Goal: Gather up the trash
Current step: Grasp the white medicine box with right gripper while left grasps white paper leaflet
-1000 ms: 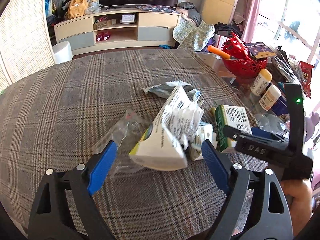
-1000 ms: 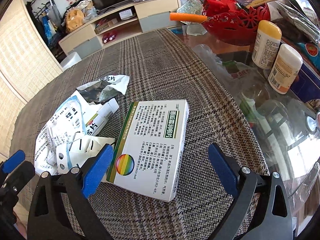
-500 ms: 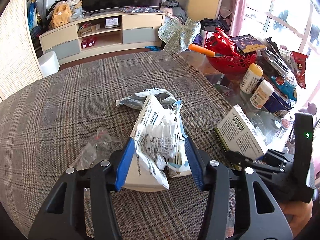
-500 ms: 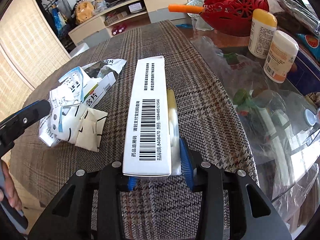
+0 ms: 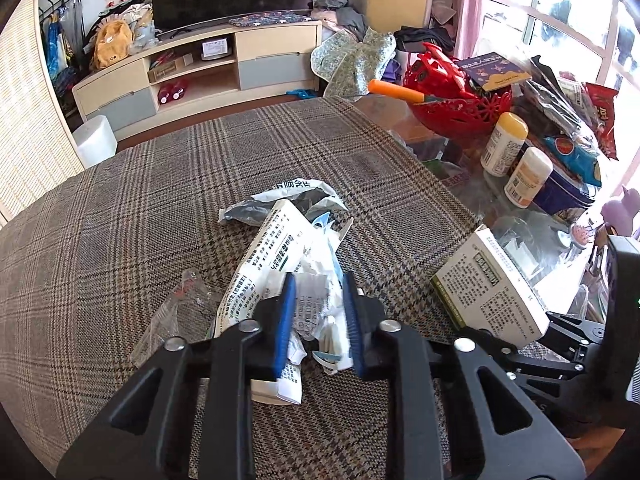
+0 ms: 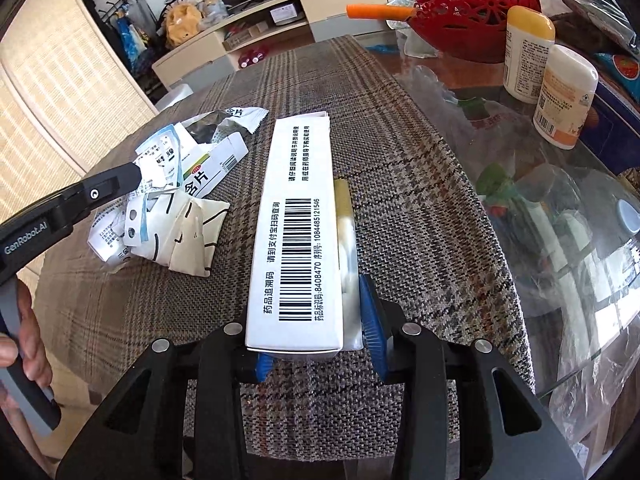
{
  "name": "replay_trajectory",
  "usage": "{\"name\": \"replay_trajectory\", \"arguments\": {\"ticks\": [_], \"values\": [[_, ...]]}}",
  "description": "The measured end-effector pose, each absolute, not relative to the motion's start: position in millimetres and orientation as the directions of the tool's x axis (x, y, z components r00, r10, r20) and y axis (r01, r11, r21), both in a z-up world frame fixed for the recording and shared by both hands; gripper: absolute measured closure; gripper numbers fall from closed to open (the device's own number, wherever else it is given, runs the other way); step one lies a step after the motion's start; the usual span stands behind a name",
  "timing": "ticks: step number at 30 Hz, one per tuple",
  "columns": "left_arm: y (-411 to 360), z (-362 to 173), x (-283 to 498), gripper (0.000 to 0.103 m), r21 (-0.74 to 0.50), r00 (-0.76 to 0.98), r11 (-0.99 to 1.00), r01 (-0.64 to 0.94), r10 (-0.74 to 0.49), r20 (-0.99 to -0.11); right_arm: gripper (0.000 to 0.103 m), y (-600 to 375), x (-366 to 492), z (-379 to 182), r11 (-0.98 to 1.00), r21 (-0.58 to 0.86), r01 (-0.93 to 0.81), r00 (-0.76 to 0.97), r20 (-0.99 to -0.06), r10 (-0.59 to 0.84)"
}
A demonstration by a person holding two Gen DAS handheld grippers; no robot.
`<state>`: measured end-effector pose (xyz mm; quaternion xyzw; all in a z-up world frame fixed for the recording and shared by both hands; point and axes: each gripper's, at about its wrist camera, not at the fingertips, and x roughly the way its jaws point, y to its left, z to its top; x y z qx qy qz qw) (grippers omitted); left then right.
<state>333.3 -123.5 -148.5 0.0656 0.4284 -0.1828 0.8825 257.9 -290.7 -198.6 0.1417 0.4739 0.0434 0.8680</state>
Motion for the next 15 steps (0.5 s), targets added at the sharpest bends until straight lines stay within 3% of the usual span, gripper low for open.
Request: {"name": "replay_trajectory", "arguments": {"ticks": [4, 15], "values": [[-124.9, -149.3, 335.3, 0.102, -0.036, 0.561, 0.923, 0.384, -0.264, -0.785, 0.065, -291.7, 257.7, -197.8, 0.956, 0.288, 0.057, 0.548, -0.809, 0.211], [-113.0, -115.8, 304.0, 0.102, -0.036, 0.611, 0.928, 0.37, -0.272, -0.744, 0.065, -284.2, 236.6, -167.0, 0.958, 0.285, 0.02, 0.587, -0.779, 0.219]]}}
